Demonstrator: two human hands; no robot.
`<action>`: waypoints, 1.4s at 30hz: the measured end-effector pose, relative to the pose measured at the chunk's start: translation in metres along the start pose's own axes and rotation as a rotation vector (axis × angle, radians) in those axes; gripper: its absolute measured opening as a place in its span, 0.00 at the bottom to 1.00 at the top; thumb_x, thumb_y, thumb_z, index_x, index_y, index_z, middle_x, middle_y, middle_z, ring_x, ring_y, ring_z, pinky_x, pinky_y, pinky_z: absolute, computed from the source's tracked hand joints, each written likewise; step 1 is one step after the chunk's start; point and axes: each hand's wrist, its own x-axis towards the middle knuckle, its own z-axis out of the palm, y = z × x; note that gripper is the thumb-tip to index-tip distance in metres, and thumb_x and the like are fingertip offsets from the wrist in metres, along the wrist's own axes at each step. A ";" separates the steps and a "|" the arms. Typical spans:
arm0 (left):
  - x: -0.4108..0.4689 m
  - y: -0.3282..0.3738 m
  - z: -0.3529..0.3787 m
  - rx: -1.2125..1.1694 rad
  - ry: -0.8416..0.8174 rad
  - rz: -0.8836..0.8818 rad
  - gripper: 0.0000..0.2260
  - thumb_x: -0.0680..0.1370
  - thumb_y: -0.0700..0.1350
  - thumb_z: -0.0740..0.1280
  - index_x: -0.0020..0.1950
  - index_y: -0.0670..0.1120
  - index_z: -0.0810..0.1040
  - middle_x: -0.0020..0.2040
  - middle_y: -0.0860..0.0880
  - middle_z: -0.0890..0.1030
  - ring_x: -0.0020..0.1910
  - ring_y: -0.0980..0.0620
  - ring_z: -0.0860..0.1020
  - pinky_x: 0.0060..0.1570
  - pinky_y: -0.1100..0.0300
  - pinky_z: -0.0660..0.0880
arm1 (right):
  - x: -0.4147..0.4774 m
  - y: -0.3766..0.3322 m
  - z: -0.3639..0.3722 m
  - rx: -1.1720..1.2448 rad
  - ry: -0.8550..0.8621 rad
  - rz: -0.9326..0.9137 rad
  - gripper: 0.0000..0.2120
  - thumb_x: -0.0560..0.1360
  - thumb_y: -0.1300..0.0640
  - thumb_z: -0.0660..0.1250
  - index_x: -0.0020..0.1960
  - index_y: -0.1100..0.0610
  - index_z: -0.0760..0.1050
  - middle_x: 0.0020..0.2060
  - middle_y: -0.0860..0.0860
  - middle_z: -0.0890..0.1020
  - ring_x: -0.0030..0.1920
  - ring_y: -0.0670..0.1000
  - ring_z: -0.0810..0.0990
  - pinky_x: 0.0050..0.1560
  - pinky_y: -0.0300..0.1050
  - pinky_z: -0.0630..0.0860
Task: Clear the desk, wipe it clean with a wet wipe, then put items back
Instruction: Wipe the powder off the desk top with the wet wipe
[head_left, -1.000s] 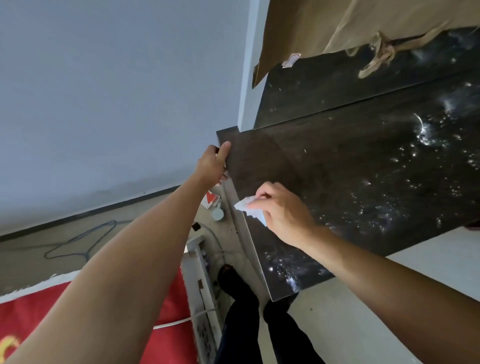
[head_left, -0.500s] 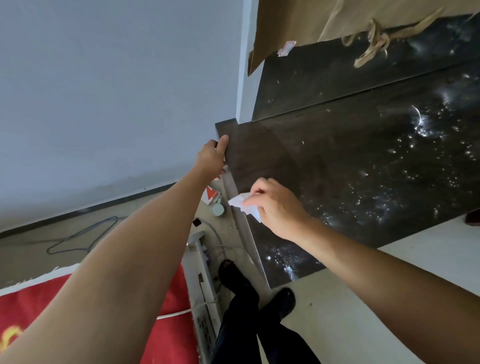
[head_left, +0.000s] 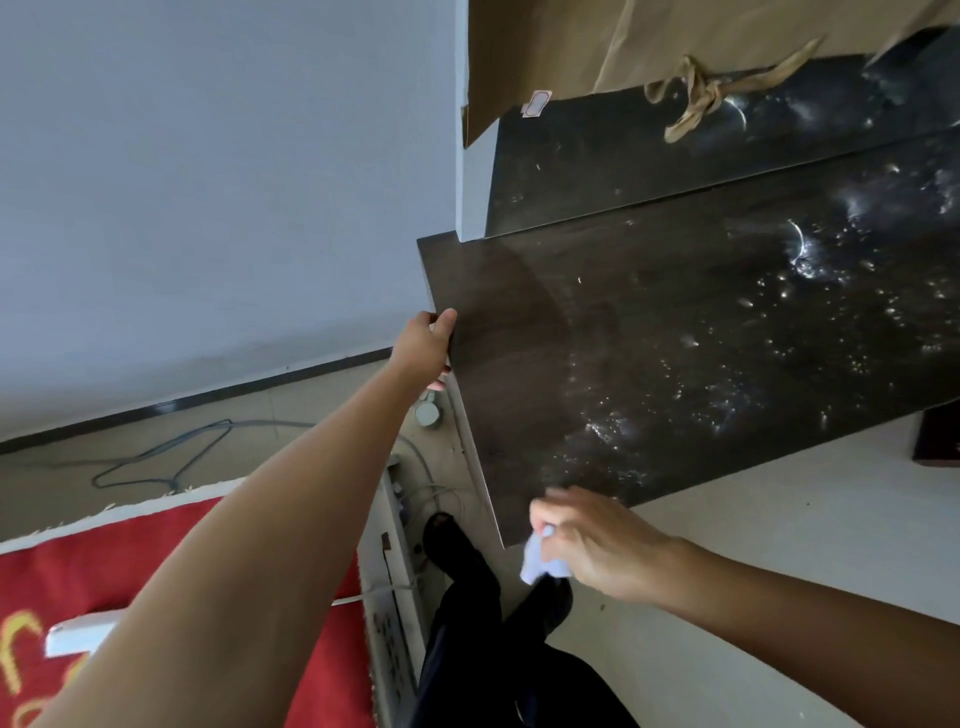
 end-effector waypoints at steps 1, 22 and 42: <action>-0.006 -0.003 0.003 0.000 0.002 -0.005 0.22 0.82 0.57 0.53 0.66 0.42 0.68 0.54 0.41 0.78 0.44 0.44 0.79 0.35 0.52 0.79 | -0.010 0.001 -0.006 -0.018 -0.042 0.019 0.08 0.69 0.61 0.65 0.40 0.52 0.83 0.37 0.49 0.74 0.38 0.50 0.68 0.37 0.40 0.57; -0.020 -0.002 0.017 -0.101 0.070 -0.058 0.21 0.81 0.57 0.54 0.67 0.45 0.68 0.55 0.40 0.77 0.47 0.40 0.79 0.40 0.42 0.81 | 0.044 0.042 -0.072 -0.083 0.241 0.359 0.11 0.74 0.62 0.63 0.50 0.52 0.80 0.49 0.54 0.74 0.49 0.56 0.74 0.48 0.51 0.73; -0.067 -0.029 0.087 -0.167 0.392 -0.195 0.26 0.80 0.62 0.45 0.69 0.51 0.70 0.65 0.44 0.75 0.63 0.42 0.73 0.60 0.48 0.68 | 0.039 0.108 -0.132 -0.134 0.599 0.580 0.08 0.69 0.69 0.65 0.44 0.62 0.81 0.48 0.58 0.76 0.48 0.62 0.76 0.40 0.52 0.76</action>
